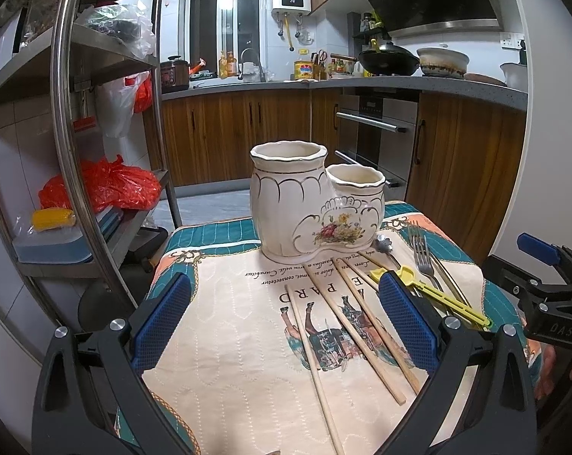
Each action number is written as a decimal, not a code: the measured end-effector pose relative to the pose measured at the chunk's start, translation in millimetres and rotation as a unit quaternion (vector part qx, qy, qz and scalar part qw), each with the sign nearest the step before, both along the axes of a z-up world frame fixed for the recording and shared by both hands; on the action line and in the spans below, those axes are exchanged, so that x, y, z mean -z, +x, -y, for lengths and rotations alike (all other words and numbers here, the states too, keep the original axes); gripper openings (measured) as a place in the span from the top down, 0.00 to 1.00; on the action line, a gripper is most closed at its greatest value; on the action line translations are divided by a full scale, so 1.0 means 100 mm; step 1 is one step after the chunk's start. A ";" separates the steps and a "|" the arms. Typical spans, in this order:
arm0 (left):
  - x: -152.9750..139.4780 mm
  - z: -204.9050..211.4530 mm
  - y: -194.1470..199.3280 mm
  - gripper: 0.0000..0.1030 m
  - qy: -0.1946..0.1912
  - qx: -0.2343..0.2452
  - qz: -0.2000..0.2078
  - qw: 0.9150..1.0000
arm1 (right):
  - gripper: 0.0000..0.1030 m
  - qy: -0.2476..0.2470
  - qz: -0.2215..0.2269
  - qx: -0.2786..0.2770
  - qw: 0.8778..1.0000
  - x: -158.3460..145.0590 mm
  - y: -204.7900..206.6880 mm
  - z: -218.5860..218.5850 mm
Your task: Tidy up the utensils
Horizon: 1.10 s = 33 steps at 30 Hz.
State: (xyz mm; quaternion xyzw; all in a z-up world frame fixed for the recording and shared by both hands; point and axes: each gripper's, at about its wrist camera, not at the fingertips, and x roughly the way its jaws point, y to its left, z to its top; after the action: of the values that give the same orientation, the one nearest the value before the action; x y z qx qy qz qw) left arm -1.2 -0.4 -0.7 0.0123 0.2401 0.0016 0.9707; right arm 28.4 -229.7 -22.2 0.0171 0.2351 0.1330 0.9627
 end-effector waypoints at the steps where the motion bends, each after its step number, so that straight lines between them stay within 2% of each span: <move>1: 0.00 0.00 0.00 0.05 -0.001 0.000 0.000 1.000 | 0.05 -0.002 -0.002 0.001 1.000 0.00 0.01 -0.01; 16: 0.01 0.02 0.02 0.05 0.004 0.014 -0.005 1.000 | 0.05 -0.003 0.000 0.004 1.000 -0.05 0.00 -0.01; 23: 0.06 0.08 0.08 0.05 0.027 0.032 -0.009 0.999 | 0.05 0.001 0.002 0.004 1.000 -0.09 0.02 0.02; 27: 0.11 0.01 0.20 0.05 0.018 0.047 -0.043 0.998 | 0.05 -0.012 0.007 0.001 1.000 -0.11 0.01 0.02; 33: 0.35 -0.15 0.38 0.05 0.030 0.025 -0.135 0.990 | 0.05 -0.009 -0.007 0.022 1.000 -0.10 0.10 0.15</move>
State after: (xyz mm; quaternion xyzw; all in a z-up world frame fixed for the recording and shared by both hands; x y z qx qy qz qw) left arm 37.2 14.5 -35.9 0.0473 0.3689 -0.0169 0.9281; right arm 37.9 -244.3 -12.7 0.0143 0.2427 0.1091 0.9638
